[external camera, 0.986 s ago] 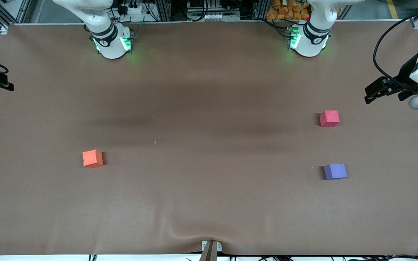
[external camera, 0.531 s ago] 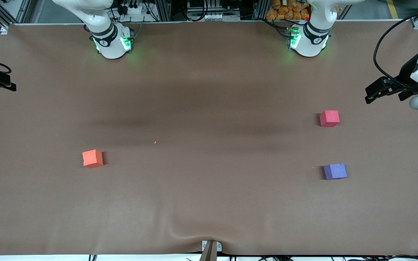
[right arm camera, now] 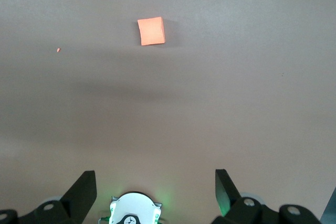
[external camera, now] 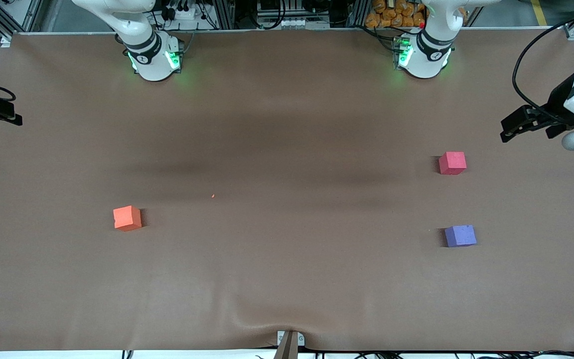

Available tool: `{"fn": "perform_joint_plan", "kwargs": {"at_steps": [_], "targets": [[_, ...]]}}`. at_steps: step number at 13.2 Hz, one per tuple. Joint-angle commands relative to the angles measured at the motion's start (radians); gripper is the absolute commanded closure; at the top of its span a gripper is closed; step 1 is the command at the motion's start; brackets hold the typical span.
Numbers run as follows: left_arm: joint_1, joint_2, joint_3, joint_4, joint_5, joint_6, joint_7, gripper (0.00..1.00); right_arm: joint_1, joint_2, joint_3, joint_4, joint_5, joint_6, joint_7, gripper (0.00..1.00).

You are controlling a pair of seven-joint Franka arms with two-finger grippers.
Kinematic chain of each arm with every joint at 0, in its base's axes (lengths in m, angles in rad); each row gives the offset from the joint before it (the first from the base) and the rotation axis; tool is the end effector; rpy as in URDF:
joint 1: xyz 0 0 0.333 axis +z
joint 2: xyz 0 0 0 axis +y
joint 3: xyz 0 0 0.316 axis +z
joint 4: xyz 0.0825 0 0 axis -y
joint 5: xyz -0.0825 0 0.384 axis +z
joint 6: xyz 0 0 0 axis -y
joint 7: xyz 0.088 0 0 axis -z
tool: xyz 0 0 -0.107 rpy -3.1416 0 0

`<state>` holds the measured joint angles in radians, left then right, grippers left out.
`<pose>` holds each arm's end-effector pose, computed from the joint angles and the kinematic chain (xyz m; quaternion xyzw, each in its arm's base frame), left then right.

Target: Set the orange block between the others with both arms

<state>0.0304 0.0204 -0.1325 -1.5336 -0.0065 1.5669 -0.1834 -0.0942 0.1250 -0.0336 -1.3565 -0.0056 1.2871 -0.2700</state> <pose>0.5579 -0.0570 0.6304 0.9991 0.0406 0.0058 0.0055 0.5575 -0.0710 0.6307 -0.9928 -0.0701 0.0961 0.0144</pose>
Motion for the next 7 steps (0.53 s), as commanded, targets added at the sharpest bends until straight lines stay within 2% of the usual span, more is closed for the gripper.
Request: {"fn": "perform_joint_plan", "kwargs": {"at_steps": [1,5,7], "targets": [[0.013,-0.004,-0.001,0.004,-0.029,-0.019,0.022,0.00,0.008,0.004,-0.003,0.004,-0.017,0.005,-0.008,0.00],[0.016,0.012,-0.001,0.004,-0.029,-0.038,0.021,0.00,0.039,0.044,-0.003,0.000,-0.017,0.057,-0.008,0.00],[0.017,0.012,0.001,0.004,-0.029,-0.036,0.021,0.00,0.059,0.088,-0.003,-0.006,-0.017,0.128,-0.008,0.00]]}}
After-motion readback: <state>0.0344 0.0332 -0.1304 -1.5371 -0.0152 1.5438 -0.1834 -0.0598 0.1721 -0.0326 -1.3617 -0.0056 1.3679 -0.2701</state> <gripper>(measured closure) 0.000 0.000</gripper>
